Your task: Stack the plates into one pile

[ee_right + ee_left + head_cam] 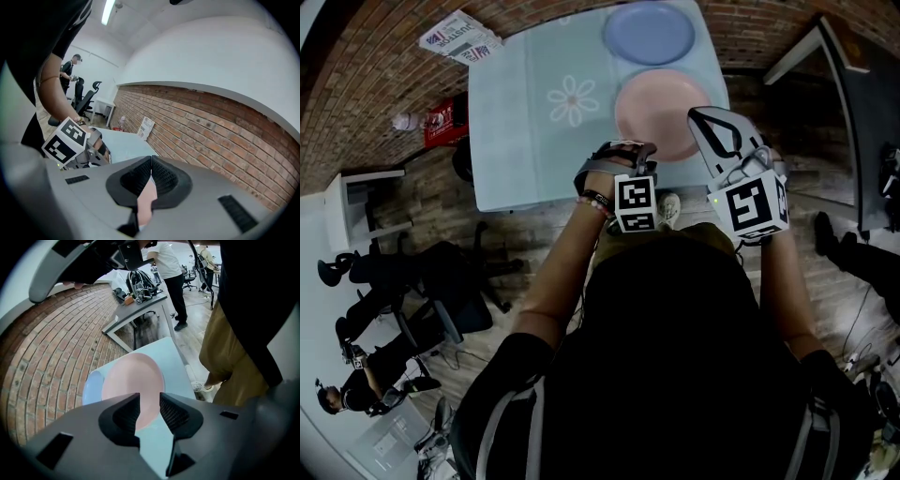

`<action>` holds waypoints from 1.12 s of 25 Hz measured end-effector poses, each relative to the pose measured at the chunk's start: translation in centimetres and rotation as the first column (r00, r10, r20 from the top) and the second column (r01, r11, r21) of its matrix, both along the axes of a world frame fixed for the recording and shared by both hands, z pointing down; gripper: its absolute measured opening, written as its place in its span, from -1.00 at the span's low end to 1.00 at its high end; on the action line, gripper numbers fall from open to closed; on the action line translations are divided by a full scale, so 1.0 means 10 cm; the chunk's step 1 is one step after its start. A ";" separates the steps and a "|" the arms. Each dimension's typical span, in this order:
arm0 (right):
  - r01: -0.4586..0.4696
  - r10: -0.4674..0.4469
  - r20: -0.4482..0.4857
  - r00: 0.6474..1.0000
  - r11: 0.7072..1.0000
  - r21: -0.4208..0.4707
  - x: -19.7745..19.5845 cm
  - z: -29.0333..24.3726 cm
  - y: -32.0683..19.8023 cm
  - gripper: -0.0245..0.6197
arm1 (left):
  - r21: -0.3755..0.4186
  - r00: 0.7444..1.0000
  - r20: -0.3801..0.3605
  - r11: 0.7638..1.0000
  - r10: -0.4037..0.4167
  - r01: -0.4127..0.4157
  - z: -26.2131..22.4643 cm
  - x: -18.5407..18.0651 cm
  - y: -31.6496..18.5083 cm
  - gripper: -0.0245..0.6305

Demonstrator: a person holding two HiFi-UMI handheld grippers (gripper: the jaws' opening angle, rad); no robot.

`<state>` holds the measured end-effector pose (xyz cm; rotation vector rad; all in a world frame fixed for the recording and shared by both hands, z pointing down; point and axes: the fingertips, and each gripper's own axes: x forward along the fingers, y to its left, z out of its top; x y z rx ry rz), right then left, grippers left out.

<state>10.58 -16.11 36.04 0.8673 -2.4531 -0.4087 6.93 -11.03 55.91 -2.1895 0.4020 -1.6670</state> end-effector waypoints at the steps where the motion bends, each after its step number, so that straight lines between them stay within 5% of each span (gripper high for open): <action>1: 0.001 -0.001 0.000 1.000 1.000 -0.001 -0.01 0.00 0.01 -0.82 | 0.002 1.000 0.000 1.000 -0.003 0.003 -0.01 -0.01 0.00 -0.48; 12: 0.011 -0.011 0.000 1.000 1.000 0.004 -0.04 -0.01 0.00 -0.82 | 0.107 0.994 -0.088 0.991 -0.070 0.080 -0.44 -0.07 -0.23 -0.82; 28: 0.023 -0.024 0.015 1.000 0.999 0.028 -0.13 -0.11 -0.03 -0.82 | 0.191 0.962 -0.248 0.967 -0.119 0.169 -1.39 -0.14 -0.29 -0.85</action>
